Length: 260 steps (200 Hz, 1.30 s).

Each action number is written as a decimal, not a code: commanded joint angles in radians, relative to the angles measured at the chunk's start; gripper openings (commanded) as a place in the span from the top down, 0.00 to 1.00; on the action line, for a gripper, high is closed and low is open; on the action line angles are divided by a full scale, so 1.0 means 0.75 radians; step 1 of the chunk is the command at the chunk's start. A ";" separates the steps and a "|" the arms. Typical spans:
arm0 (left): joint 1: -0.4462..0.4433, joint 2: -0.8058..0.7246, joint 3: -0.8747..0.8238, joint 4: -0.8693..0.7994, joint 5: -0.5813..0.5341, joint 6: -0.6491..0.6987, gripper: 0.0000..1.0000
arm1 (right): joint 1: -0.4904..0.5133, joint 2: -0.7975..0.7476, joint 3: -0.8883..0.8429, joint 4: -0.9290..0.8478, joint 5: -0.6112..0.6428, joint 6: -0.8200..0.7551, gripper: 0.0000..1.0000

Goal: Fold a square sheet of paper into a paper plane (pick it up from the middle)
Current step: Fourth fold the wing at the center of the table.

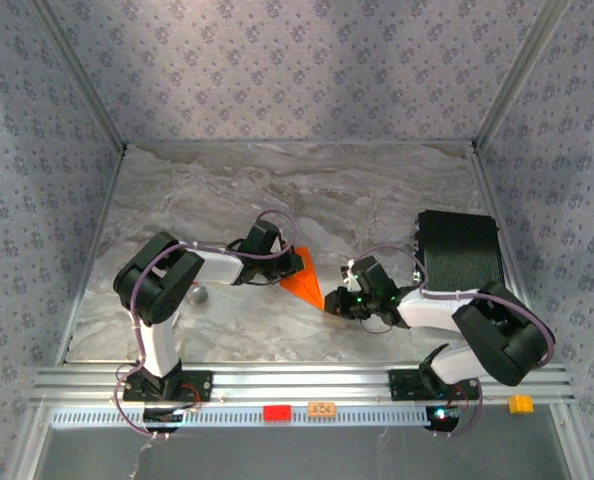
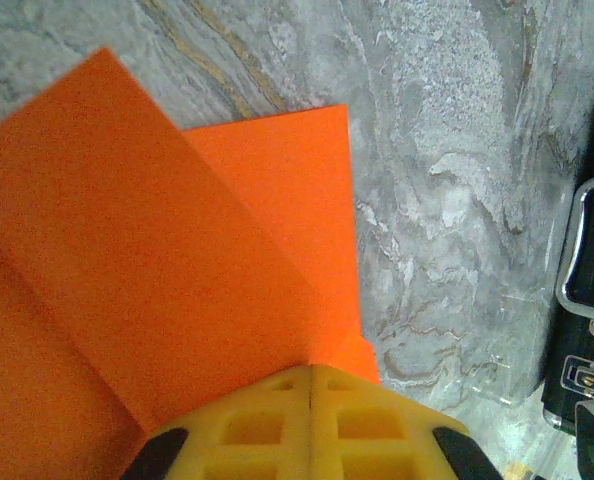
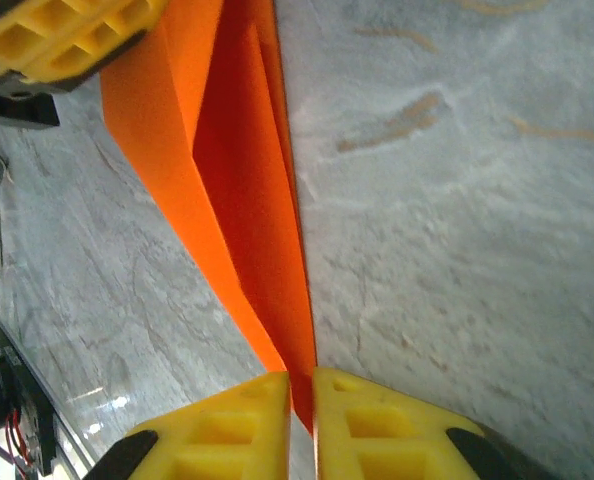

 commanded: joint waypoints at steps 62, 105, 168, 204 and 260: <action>0.015 0.008 -0.036 -0.058 -0.036 0.017 0.97 | -0.022 -0.060 0.214 -0.185 -0.122 -0.145 0.92; 0.015 0.019 -0.031 -0.057 -0.033 0.013 0.97 | 0.045 0.130 0.364 -0.224 -0.097 -0.185 0.95; 0.016 0.018 -0.029 -0.061 -0.031 0.015 0.97 | 0.063 0.271 0.424 -0.268 -0.016 -0.209 0.96; 0.016 0.018 -0.029 -0.061 -0.031 0.017 0.97 | 0.060 0.305 0.392 -0.260 -0.001 -0.203 0.96; 0.020 0.021 -0.035 -0.064 -0.033 0.019 0.97 | 0.044 0.301 0.294 -0.159 -0.006 -0.153 0.95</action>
